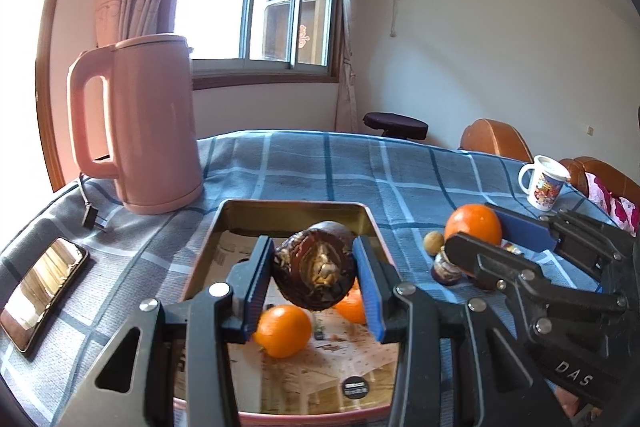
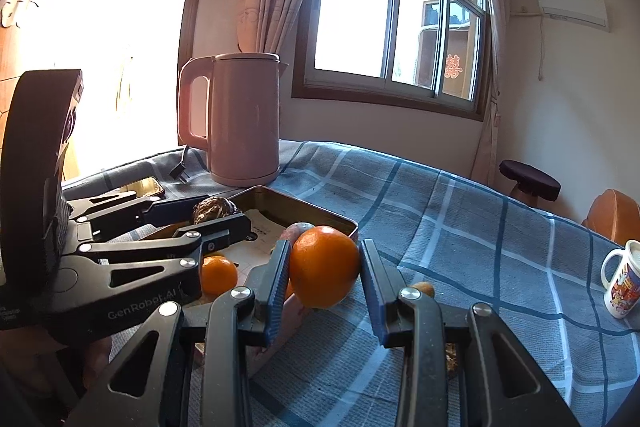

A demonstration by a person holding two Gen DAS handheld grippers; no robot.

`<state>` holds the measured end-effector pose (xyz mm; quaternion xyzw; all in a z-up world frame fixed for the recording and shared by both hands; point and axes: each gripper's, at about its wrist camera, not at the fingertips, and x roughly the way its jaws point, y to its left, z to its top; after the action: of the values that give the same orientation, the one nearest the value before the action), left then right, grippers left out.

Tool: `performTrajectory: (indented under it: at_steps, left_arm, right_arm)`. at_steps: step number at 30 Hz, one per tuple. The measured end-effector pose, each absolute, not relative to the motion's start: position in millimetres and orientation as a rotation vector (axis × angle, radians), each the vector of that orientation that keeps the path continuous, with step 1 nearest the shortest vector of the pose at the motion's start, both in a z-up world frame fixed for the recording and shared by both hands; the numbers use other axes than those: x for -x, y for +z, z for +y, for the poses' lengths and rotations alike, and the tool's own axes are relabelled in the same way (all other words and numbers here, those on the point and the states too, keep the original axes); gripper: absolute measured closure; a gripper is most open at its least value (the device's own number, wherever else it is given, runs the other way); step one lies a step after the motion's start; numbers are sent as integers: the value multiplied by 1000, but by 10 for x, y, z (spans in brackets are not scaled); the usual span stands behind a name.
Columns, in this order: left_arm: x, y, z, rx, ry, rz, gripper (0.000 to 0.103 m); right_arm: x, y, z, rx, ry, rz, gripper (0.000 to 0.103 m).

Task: Organize fruits
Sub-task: 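Lower the shiny brown fruit into the tin with the left tool while the right tool releases the orange there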

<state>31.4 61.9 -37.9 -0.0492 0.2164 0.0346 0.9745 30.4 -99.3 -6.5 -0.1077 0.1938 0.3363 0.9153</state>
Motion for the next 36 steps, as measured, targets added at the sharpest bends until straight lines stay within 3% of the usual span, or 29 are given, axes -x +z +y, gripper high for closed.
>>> performTrajectory:
  at_steps: [36]
  left_arm:
    - [-463,-524,1073,103,140,596,60]
  right_arm:
    - [-447,-469,-183,362,847,639,65]
